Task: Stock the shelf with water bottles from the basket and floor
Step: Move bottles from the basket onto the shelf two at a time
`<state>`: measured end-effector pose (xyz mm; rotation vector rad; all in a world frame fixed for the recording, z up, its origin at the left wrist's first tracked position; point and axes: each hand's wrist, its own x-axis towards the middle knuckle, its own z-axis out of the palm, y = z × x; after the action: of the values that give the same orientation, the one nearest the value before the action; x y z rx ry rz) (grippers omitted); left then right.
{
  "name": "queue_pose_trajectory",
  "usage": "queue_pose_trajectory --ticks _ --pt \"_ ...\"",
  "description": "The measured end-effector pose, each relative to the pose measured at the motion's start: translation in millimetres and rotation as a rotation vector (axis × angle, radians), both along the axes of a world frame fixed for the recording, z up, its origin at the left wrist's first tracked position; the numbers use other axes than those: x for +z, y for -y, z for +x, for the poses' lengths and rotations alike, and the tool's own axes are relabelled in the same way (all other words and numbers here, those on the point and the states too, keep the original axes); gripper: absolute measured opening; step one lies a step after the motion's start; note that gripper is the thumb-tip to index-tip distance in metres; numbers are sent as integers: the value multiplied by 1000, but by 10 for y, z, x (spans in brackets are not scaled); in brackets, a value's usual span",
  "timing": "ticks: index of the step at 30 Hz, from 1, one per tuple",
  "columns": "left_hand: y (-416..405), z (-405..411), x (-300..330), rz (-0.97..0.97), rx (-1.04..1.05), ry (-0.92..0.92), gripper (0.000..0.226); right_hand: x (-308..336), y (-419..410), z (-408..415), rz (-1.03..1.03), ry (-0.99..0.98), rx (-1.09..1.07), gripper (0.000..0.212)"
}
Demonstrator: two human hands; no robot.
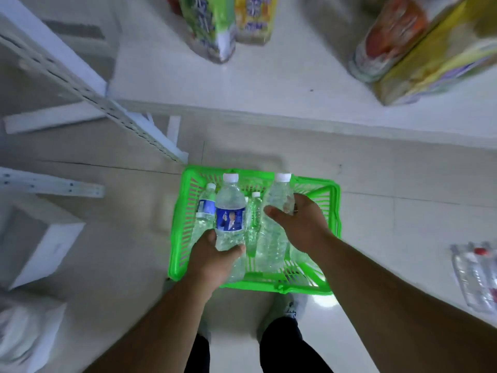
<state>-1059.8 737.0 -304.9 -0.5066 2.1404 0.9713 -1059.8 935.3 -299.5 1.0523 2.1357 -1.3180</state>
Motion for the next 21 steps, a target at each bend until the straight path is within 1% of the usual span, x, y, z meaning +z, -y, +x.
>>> queue_pose_trajectory --ticks 2,3,7,9,12,15,19,21 --pt "9 13 625 47 -12 -43 34 633 -20 -7 6 -48 -1 30" --pt "13 24 944 68 -23 -67 33 956 -23 -3 11 -71 3 28" --pt "102 101 2063 158 -58 -139 46 2193 13 101 36 -178 37 28" --pt "203 152 2598 199 -78 -182 43 2807 74 211 59 -250 49 27" --pt "331 249 3220 268 -90 -233 38 3502 155 382 96 -328 62 25" --pt "495 429 3879 333 -109 -300 38 4188 308 628 125 -420 57 30" --pt "671 660 4565 396 -156 -396 38 4940 463 897 100 -533 40 32" --pt "739 751 4832 415 -181 -446 38 5279 519 999 104 -589 45 40"
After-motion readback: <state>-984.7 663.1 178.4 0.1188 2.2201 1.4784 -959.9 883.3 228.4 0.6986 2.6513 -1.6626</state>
